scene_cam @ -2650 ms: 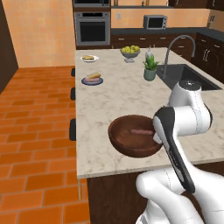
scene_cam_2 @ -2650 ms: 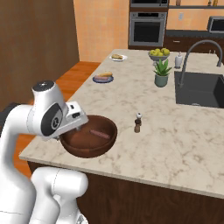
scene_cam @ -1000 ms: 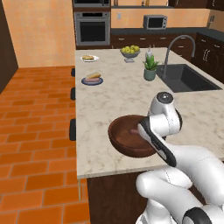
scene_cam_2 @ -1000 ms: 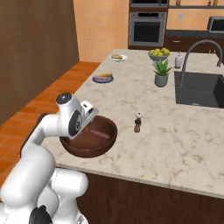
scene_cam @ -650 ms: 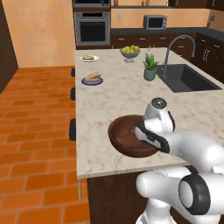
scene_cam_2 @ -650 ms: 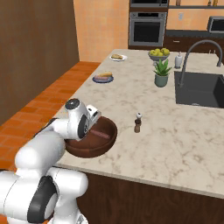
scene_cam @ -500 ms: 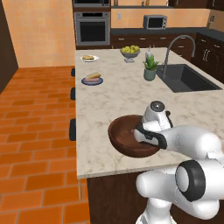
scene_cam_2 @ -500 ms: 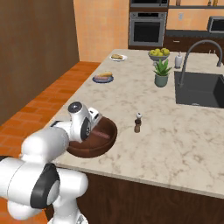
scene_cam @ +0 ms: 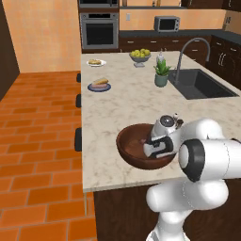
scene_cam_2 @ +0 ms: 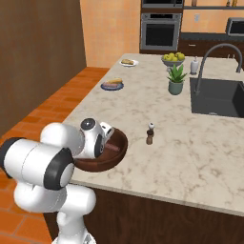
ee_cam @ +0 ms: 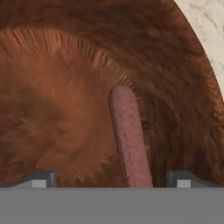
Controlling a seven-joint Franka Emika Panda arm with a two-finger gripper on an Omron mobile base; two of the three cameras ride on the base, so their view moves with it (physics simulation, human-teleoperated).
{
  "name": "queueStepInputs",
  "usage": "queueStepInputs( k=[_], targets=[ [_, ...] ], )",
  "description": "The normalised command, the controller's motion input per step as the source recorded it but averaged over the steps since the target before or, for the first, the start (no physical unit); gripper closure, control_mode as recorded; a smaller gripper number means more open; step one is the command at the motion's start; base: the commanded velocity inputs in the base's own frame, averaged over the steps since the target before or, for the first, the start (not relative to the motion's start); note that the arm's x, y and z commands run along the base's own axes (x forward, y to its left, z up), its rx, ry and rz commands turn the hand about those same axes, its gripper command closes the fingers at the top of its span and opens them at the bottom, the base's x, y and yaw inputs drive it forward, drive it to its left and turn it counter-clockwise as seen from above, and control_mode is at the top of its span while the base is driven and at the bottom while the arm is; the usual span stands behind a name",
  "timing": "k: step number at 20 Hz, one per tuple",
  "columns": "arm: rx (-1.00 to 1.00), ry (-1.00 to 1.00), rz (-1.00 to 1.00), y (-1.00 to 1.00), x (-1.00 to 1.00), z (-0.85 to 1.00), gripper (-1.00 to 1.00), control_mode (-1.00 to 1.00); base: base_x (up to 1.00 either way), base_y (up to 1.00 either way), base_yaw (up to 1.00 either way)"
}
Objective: Place one bun and one sausage from the bowl on each plate.
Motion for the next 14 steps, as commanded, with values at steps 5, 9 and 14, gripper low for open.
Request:
queueStepInputs(
  k=[5,9,14],
  targets=[
    [0.0,0.0,0.01,-0.08,0.34,-0.21,-1.0,-1.0,0.0,0.0,0.0],
    [0.0,0.0,0.0,-0.06,0.35,-0.15,-1.0,-1.0,0.0,0.0,0.0],
    [0.0,0.0,0.01,-0.13,0.29,-0.23,-1.0,-1.0,0.0,0.0,0.0]
  ],
)
